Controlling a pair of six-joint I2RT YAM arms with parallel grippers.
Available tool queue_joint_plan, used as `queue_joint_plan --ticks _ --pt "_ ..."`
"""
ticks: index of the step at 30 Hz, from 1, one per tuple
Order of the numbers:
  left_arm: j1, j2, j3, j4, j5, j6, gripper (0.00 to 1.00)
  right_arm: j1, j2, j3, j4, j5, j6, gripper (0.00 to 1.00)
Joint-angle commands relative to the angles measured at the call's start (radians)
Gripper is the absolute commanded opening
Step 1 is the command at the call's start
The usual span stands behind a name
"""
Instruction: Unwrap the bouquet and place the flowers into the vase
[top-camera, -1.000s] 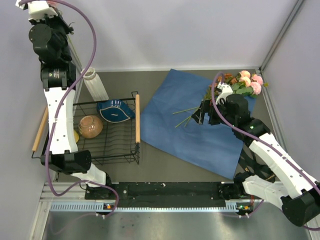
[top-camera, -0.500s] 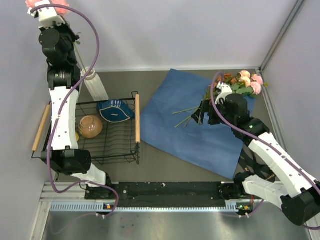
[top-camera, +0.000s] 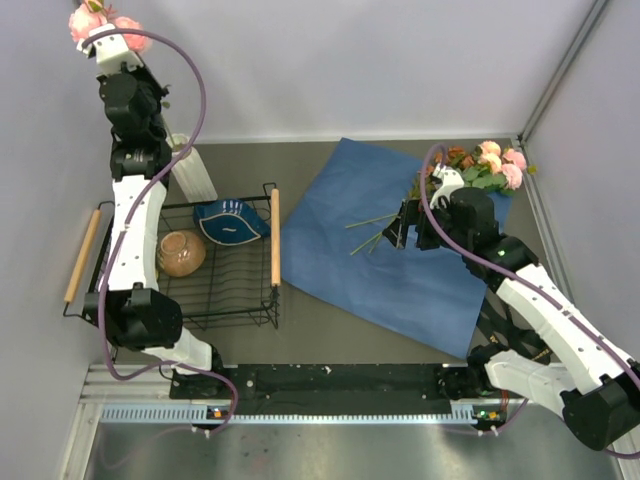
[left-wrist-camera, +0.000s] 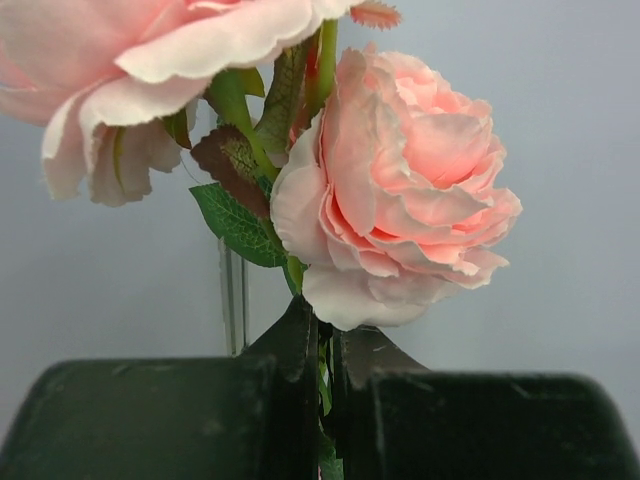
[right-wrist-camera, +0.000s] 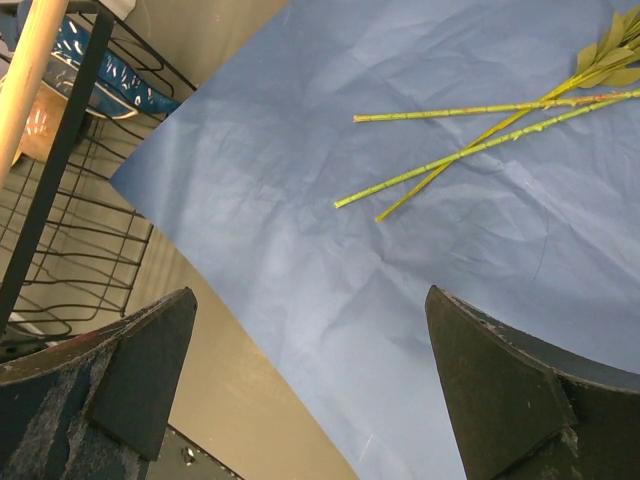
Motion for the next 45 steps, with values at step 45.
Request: queue_joint_plan --ticks 45 --pt "-0.015 -0.131 -0.526 0.467 -0.116 -0.023 0.0 -0.01 -0.024 -0.024 0.021 -0.021 -0.006 0.99"
